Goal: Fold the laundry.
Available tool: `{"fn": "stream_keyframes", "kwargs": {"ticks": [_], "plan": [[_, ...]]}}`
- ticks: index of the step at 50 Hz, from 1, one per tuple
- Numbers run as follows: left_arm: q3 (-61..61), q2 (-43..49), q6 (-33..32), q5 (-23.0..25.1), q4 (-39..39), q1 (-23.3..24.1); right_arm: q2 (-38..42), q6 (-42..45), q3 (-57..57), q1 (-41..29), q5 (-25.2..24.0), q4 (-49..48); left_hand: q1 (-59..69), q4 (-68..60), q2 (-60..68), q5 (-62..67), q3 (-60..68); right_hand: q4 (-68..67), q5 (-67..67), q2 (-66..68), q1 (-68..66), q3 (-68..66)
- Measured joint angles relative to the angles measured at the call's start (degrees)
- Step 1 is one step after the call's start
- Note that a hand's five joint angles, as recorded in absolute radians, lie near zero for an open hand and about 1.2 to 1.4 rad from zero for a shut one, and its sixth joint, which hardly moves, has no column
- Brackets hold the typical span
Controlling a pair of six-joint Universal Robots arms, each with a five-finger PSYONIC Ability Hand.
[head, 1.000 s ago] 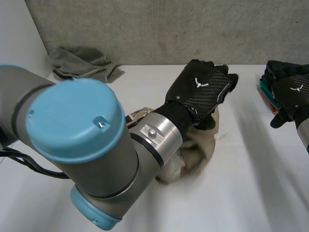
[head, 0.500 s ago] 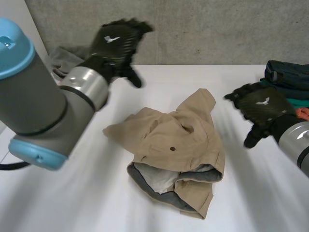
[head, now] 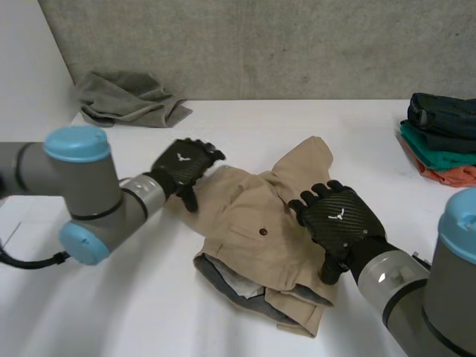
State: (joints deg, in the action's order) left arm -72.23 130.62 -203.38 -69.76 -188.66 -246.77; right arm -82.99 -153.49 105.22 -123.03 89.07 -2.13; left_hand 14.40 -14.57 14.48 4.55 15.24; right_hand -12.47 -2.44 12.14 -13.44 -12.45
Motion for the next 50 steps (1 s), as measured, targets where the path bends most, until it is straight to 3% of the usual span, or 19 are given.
{"fn": "stream_keyframes", "kwargs": {"ticks": [12,16,19,20,21,25,28,40,45,50], "plan": [[4.28,5.93,-6.08,-0.13,-0.13,6.36,-5.38,0.00,2.66,-0.17,-0.73,4.66,1.42,-0.98,1.36,1.30,0.58,0.00,0.00,0.00,0.00,0.00],[4.21,6.19,-9.57,-0.73,-0.11,6.99,-5.06,0.21,3.64,-0.23,-1.54,5.51,10.42,-8.97,9.61,9.16,8.15,0.00,0.00,0.00,0.00,0.00],[3.78,6.11,-10.96,-1.13,-0.01,7.23,-3.90,0.46,4.08,-0.19,-2.20,5.06,29.31,-27.02,27.15,26.67,26.18,-13.14,-13.47,13.67,-13.37,-13.28],[3.58,6.06,-11.17,-1.22,0.03,7.33,-3.47,0.52,4.11,-0.15,-2.34,4.74,29.31,-27.02,27.15,26.67,26.18,-17.88,-18.16,18.54,-17.36,-18.06],[3.26,5.94,-11.37,-1.34,0.09,7.48,-2.61,0.61,4.12,-0.03,-2.54,4.03,43.60,-42.31,42.95,41.70,41.39,-27.86,-27.66,28.90,-27.87,-28.08],[2.40,5.52,-11.42,-1.90,0.10,8.38,-0.91,0.89,3.94,0.36,-2.85,1.50,49.60,-51.51,51.46,50.75,50.54,-50.47,-49.12,51.35,-47.21,-49.53],[1.49,4.12,-11.25,-3.29,0.22,9.57,-0.25,1.90,3.45,0.81,-3.00,-1.24,50.28,-53.85,53.81,52.55,52.78,-55.62,-53.79,54.87,-51.01,-53.55],[-12.38,-18.63,-7.80,-12.34,1.09,16.51,2.09,14.81,-7.55,12.09,-4.41,-7.55,50.28,-53.93,53.94,52.55,52.89,-56.27,-53.79,54.87,-51.01,-53.57],[-18.49,-25.85,-3.69,-18.76,1.23,21.46,9.89,16.92,-17.04,13.85,-5.72,-10.93,50.28,-53.94,54.10,52.55,53.13,-56.28,-53.79,55.27,-51.01,-54.26],[-20.97,-26.38,0.43,-25.31,1.46,27.84,17.72,16.43,-23.82,13.79,-8.01,-12.82,50.28,-54.10,54.11,53.12,53.13,-56.28,-53.79,55.40,-51.01,-54.47]]}}
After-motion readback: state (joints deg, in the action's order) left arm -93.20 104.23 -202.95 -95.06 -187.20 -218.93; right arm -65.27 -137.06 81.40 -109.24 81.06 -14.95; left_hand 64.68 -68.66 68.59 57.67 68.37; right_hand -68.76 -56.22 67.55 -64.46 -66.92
